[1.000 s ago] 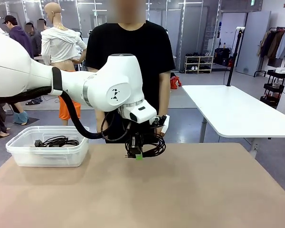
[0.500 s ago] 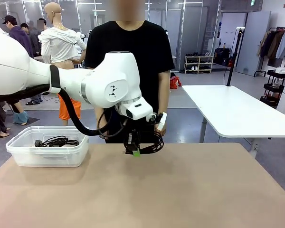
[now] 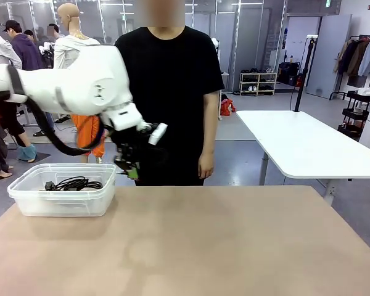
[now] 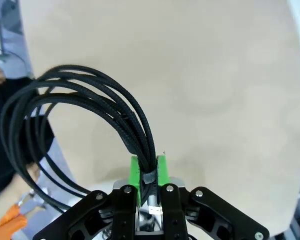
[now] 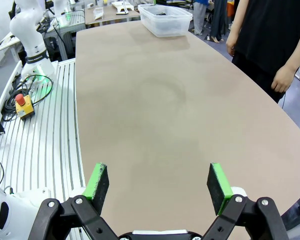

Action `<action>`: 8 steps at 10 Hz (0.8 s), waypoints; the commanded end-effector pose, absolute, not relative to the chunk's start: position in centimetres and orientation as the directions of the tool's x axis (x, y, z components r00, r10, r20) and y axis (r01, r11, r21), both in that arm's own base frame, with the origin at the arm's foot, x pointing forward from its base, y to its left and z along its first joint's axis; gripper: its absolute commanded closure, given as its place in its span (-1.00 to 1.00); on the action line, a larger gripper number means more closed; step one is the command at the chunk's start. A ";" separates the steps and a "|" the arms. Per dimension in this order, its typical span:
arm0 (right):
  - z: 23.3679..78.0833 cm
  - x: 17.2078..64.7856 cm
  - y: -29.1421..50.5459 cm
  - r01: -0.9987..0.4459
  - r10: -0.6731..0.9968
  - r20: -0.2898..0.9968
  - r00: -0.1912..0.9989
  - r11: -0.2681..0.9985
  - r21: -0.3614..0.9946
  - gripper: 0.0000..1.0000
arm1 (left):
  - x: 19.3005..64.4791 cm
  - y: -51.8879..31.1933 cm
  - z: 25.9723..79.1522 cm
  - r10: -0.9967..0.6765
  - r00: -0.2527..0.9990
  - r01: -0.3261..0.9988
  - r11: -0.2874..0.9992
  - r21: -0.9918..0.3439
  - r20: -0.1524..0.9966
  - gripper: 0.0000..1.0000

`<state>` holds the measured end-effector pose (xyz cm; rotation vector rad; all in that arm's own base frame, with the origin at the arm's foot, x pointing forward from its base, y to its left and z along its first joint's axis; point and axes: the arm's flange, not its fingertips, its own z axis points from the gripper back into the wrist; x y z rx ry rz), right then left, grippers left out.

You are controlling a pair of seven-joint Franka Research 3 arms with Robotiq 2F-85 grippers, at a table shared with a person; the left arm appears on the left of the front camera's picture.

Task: Organize and store the cables.
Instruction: Place the USB Extension Cable into the Organizing box.

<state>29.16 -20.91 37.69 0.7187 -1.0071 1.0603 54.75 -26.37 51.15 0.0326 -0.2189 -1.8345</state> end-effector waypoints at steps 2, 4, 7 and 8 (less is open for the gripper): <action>37.8 29.1 -20.7 -0.936 0.350 0.927 0.136 0.353 0.005 -1.00 | 56.3 -17.0 50.8 -0.963 -0.264 0.944 -0.246 0.220 0.058 0.70; 37.8 29.1 -20.7 -0.936 0.350 0.927 0.136 0.353 0.005 -1.00 | 58.6 -10.5 49.9 -0.981 -0.186 0.958 -0.168 0.232 0.057 0.70; 37.8 29.1 -20.7 -0.936 0.350 0.927 0.136 0.353 0.005 -1.00 | 60.8 -4.3 47.5 -0.990 -0.114 0.981 -0.099 0.165 0.087 0.70; 37.8 29.1 -20.7 -0.936 0.350 0.927 0.136 0.353 0.005 -1.00 | 61.6 -3.3 46.5 -0.991 -0.097 0.985 -0.082 0.149 0.093 0.70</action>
